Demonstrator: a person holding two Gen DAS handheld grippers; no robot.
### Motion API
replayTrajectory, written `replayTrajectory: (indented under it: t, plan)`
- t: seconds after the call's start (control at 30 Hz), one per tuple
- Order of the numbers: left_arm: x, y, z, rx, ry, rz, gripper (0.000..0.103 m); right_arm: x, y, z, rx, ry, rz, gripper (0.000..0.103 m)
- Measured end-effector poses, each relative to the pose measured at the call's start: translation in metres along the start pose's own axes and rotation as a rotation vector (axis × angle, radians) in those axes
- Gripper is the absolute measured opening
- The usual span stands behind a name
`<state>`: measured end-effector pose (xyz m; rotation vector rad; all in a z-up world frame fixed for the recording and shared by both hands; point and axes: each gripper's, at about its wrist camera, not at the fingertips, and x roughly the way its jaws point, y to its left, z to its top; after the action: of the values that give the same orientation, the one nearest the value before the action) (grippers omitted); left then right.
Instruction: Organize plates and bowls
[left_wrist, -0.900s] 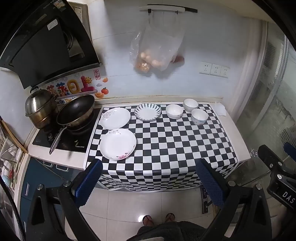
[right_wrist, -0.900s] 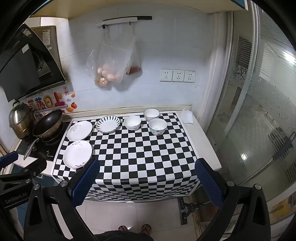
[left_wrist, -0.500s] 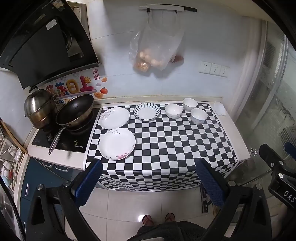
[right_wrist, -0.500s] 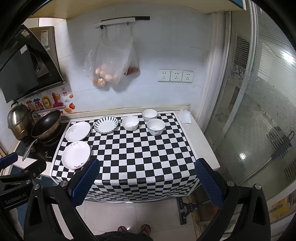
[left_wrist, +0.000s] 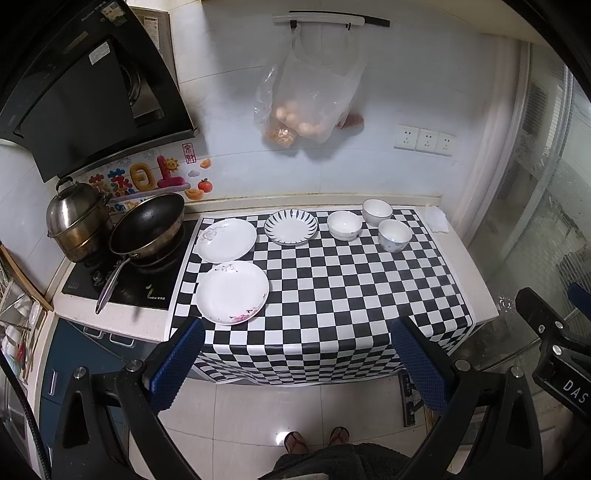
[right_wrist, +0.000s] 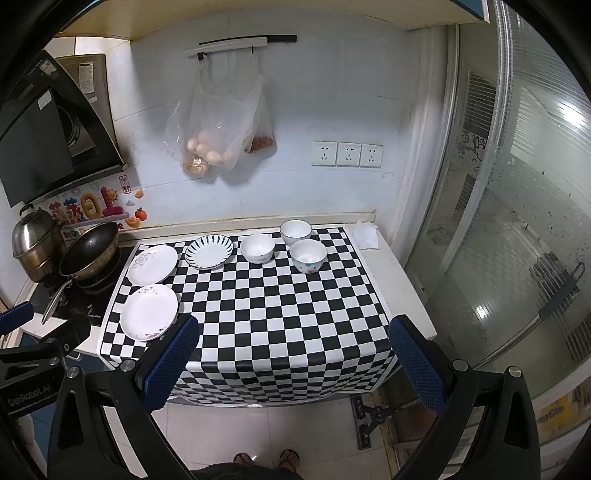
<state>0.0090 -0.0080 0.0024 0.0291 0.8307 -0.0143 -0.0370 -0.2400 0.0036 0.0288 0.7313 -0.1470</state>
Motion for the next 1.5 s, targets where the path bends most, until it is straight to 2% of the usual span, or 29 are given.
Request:
replayTrajectory:
  t: [1.5]
  plan:
    - [0.011, 0.012, 0.008, -0.003, 0.002, 0.016, 0.103, 0.015, 0.009, 0.009, 0.005, 0.004, 0.019, 0.103]
